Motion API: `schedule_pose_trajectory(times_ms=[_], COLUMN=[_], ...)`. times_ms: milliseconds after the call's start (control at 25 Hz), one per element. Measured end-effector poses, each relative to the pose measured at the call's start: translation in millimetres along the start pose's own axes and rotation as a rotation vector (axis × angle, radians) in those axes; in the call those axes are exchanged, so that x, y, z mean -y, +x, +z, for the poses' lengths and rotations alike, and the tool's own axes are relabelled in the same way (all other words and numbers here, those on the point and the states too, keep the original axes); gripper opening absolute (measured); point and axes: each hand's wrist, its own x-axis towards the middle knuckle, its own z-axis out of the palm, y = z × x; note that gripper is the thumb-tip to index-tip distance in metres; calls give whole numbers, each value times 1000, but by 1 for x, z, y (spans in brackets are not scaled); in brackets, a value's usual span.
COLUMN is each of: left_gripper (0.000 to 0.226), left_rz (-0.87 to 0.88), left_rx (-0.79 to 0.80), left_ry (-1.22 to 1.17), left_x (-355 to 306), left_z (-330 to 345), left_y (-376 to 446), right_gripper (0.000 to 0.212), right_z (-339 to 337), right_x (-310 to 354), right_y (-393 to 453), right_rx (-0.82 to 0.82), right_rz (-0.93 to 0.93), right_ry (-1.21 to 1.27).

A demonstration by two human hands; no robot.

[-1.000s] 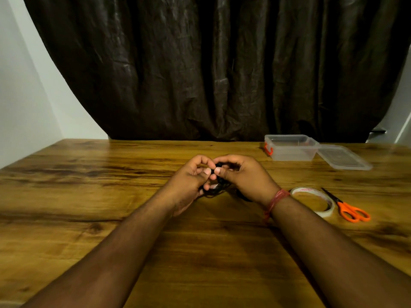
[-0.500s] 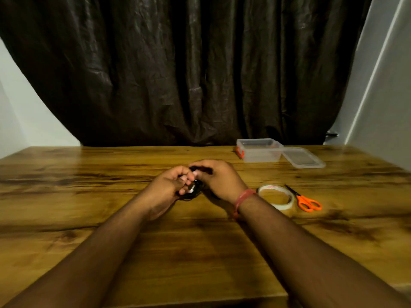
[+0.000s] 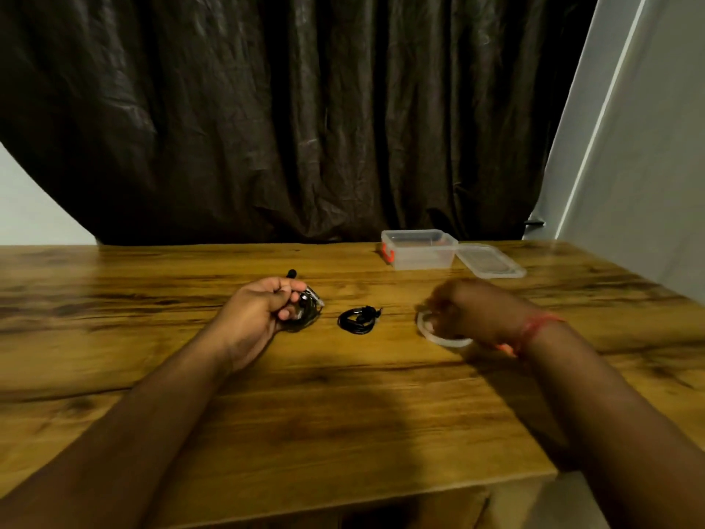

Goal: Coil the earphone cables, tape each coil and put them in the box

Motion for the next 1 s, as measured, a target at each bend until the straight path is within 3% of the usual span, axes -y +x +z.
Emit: schedule_pose_trajectory(times_ms=[80,200,520,640,800,1000], left_gripper=[28,43,25,15,11,19], left_rz=[-6,-49,41,50,228,328], left_rx=[9,12,-89,-153,-193,-234], left_ry=[-64,-96,-52,146,536,608], left_x=[-1,-2,4,5,10,7], left_z=[-1,-1,-9,-10,-9,-4], left_y=[-2,-1,7,5,4,5], right_gripper=[16,12,3,9,14,15], right_z=[6,11,10,33,50,49], right_x=[-4,3,87,101,98,95], right_y=[-7,-2,57,63,67,64], right_rx=[115,19,-308,-412,-433,-414], right_rz=[13,-35,-468,-564,-586,-654], right_ry=[-128,-186,298,361,435,430])
